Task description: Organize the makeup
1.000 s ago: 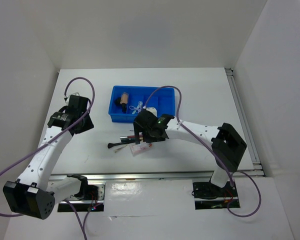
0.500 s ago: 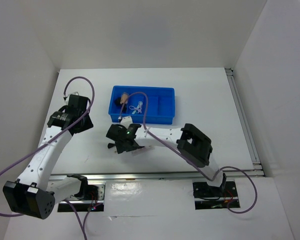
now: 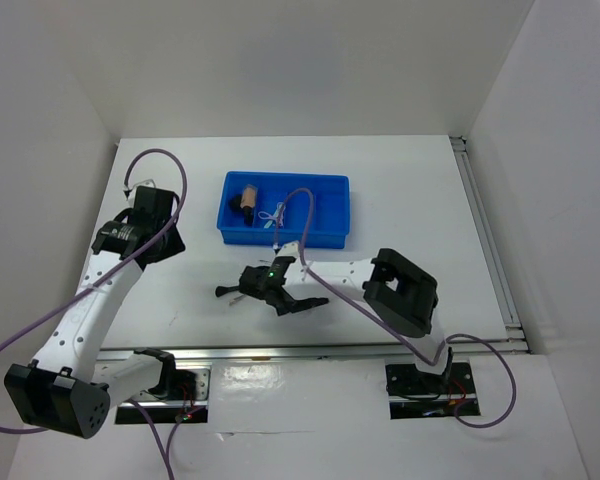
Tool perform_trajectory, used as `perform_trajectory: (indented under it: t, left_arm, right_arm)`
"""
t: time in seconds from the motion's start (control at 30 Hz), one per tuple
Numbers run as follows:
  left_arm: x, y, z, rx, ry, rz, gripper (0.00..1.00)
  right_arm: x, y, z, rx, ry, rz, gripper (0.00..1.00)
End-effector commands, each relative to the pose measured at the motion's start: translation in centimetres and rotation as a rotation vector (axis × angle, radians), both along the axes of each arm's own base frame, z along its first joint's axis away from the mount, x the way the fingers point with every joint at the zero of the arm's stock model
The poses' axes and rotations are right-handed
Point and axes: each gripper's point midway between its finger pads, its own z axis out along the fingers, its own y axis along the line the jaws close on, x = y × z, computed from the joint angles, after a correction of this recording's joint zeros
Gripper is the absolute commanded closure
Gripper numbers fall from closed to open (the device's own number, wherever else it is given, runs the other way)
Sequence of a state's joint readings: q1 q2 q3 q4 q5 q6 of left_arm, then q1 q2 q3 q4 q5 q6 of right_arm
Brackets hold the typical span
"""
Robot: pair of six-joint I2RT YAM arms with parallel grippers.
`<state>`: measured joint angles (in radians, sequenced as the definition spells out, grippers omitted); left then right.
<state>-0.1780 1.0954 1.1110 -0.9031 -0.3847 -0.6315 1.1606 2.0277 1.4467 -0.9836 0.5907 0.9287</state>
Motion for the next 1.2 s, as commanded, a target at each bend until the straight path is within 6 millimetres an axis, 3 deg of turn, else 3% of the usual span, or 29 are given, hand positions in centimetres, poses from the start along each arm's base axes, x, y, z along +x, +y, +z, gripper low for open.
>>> perform_trajectory:
  t: [0.0, 0.1, 0.23, 0.27, 0.33, 0.43, 0.6, 0.63, 0.8, 1.0, 1.17]
  left_arm:
    - [0.8, 0.3, 1.5, 0.002, -0.05, 0.015, 0.53]
    - [1.0, 0.1, 1.6, -0.006, -0.058, 0.009, 0.53]
    - [1.0, -0.1, 1.3, -0.012, -0.047, 0.004, 0.53]
    - [1.0, -0.1, 1.3, -0.012, -0.047, 0.004, 0.53]
    - [1.0, -0.1, 1.3, -0.012, -0.047, 0.004, 0.53]
    - [1.2, -0.1, 1.7, -0.014, -0.056, 0.004, 0.54]
    - [1.1, 0.0, 1.6, -0.008, -0.065, 0.009, 0.54]
    - [1.1, 0.0, 1.6, -0.008, -0.065, 0.009, 0.54]
    - [0.9, 0.1, 1.5, -0.006, -0.056, 0.009, 0.54]
    - [0.9, 0.2, 1.5, 0.001, -0.057, 0.015, 0.54]
    - [0.9, 0.2, 1.5, 0.001, -0.057, 0.015, 0.54]
  right_arm:
    - [-2.2, -4.7, 1.1, -0.076, 0.022, -0.063, 0.11]
    - [-3.0, -6.1, 1.7, -0.061, 0.024, -0.09, 0.1]
    - [-3.4, -6.3, 2.7, 0.022, 0.041, -0.166, 0.05]
    - [-3.0, -6.2, 3.0, 0.058, 0.048, -0.173, 0.05]
    - [-2.3, -4.1, 3.8, 0.246, 0.07, -0.168, 0.01]
    - [0.2, -2.9, 5.6, 0.464, 0.048, -0.156, 0.0]
    - [3.0, -2.3, 6.5, 0.547, 0.007, -0.048, 0.0]
    - [3.7, -3.1, 5.8, 0.508, 0.012, -0.032, 0.0]
    - [4.8, -2.5, 4.2, 0.448, 0.046, 0.049, 0.0]
    - [5.0, -3.8, 2.1, 0.362, 0.046, 0.03, 0.0]
    - [4.4, -3.8, -0.5, 0.337, 0.097, 0.059, 0.0]
